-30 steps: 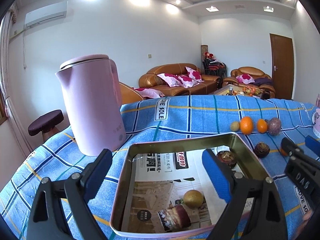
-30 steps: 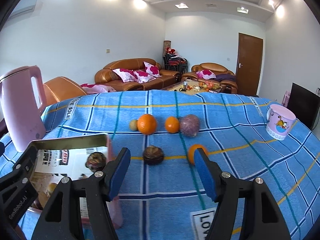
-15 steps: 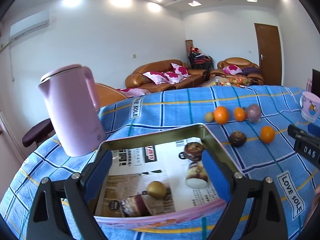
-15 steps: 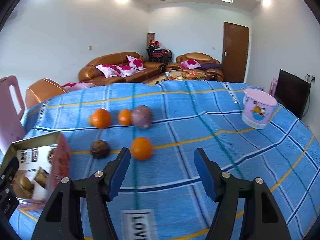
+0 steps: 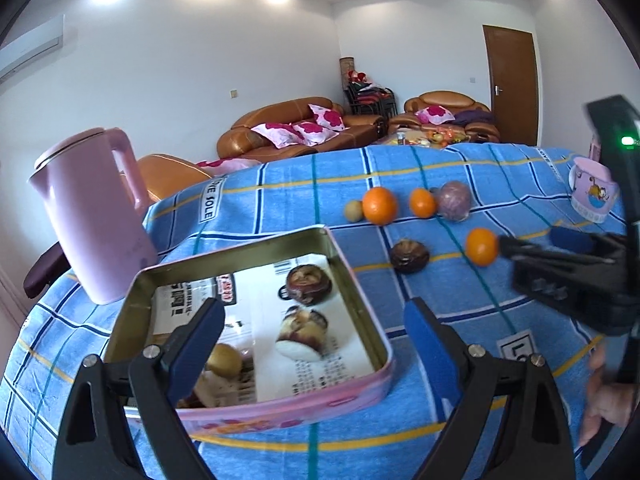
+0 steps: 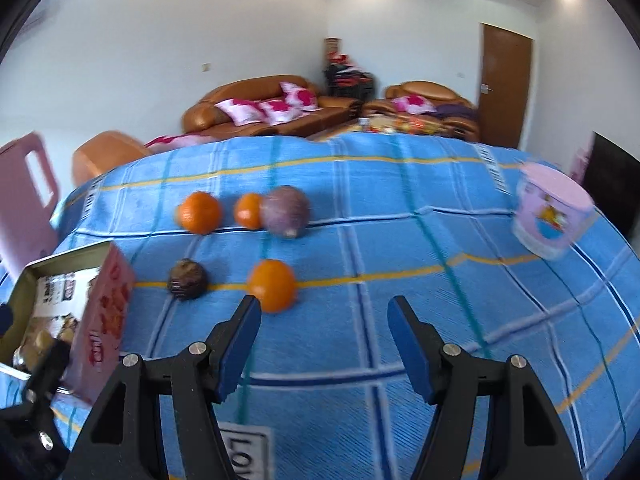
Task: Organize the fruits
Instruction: 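Withdraw both open tools from the tin toward the remaining fruits, then grasp the dark brown round fruit with the left tool while the right tool grasps an orange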
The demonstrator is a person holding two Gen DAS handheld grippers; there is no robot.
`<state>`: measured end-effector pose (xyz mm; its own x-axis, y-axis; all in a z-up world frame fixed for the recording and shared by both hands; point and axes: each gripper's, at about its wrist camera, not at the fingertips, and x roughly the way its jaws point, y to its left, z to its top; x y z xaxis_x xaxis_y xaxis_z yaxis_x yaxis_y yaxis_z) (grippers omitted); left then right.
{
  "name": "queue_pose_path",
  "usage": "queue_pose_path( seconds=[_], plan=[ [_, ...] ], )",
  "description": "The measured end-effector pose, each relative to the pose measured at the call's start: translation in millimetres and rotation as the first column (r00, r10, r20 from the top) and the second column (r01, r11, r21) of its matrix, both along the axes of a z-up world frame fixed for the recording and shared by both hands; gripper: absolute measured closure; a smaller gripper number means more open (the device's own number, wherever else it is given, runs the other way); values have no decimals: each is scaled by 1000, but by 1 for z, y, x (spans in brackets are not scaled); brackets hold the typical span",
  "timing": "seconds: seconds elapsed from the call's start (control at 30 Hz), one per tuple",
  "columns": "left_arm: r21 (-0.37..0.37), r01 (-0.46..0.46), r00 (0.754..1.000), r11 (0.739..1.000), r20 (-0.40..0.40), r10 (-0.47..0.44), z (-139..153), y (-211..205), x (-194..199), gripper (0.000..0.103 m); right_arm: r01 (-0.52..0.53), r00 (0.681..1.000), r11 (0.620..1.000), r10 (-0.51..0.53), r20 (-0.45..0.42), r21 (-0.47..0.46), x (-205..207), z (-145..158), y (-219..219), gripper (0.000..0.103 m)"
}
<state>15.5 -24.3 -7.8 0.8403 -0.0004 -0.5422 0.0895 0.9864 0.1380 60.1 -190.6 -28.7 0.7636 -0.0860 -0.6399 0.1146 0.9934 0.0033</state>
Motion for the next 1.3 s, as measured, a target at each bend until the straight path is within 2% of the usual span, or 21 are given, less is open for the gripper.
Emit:
queue_pose_path(
  seconds=[0.2, 0.37, 0.5, 0.6, 0.77, 0.9, 1.0, 1.1, 1.13, 1.3],
  plan=[
    [-67, -11, 1000, 998, -15, 10, 15, 7, 19, 10, -86, 994, 996, 87, -71, 18, 39, -10, 11, 36],
    [-23, 23, 1000, 999, 10, -22, 21, -9, 32, 11, -111, 985, 993, 116, -126, 41, 55, -18, 12, 37],
    [-15, 22, 1000, 1000, -18, -22, 19, -21, 47, 14, -127, 975, 986, 144, -172, 107, 62, -27, 6, 57],
    [-31, 22, 998, 999, -65, -24, 14, -32, 58, 20, -139, 973, 976, 166, -158, 170, 59, -27, -2, 67],
    [-20, 28, 991, 999, -127, -30, 3, -60, 76, 24, -65, 990, 963, 95, -101, 261, 49, -23, -34, 67],
    [-16, 23, 981, 1000, -190, -26, -11, -80, 90, 33, 49, 998, 973, -40, -44, 228, 40, -13, -61, 67],
    [3, 6, 973, 1000, -230, -5, -23, -90, 101, 40, 92, 996, 960, -92, -15, 264, 35, -7, -79, 67],
    [30, -23, 964, 999, -263, 30, -35, -93, 111, 46, 101, 995, 954, -102, -9, 282, 33, -5, -84, 67],
    [54, -30, 963, 998, -264, 43, -36, -96, 113, 46, 98, 995, 954, -100, -8, 282, 33, -5, -83, 67],
    [58, -66, 960, 996, -268, 79, -35, -97, 119, 45, 79, 997, 962, -82, 0, 262, 35, -2, -77, 67]
  ],
)
